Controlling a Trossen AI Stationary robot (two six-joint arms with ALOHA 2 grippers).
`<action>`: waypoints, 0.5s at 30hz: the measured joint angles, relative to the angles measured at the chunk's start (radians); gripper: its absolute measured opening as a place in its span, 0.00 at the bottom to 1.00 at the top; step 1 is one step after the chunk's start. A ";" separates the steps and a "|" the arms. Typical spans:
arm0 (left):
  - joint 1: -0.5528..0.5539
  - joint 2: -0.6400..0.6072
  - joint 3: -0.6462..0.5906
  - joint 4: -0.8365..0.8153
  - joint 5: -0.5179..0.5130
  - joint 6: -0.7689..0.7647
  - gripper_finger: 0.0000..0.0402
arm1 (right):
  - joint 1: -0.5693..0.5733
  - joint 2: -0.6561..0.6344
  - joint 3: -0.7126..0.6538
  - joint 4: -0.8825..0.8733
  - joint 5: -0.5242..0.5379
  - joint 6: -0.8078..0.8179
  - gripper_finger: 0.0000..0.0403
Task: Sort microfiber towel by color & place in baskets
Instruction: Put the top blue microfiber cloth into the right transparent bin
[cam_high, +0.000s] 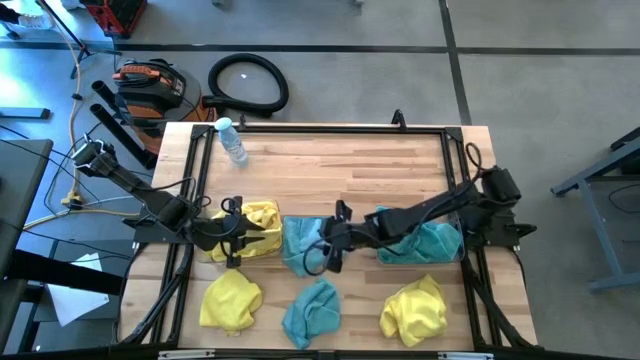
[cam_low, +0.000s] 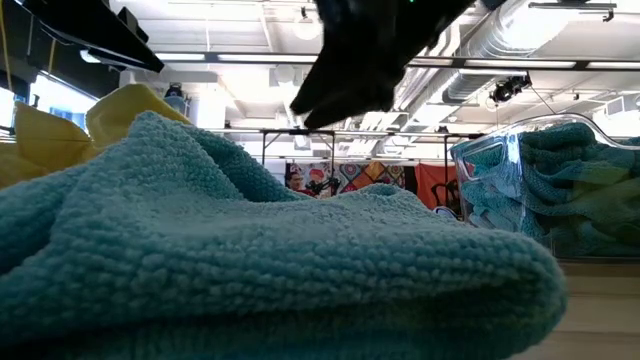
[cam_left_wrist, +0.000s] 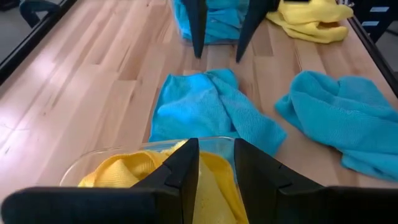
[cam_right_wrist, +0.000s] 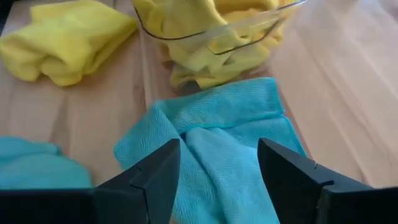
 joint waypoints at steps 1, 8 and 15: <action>0.000 0.000 0.000 0.000 0.000 -0.004 0.23 | -0.009 0.014 0.000 0.017 -0.022 -0.011 0.53; 0.000 0.000 0.000 0.000 0.000 -0.009 0.23 | -0.035 0.154 0.110 -0.042 -0.086 -0.100 0.55; 0.000 0.000 0.000 0.000 0.001 -0.010 0.23 | -0.055 0.313 0.353 -0.362 -0.133 -0.126 0.55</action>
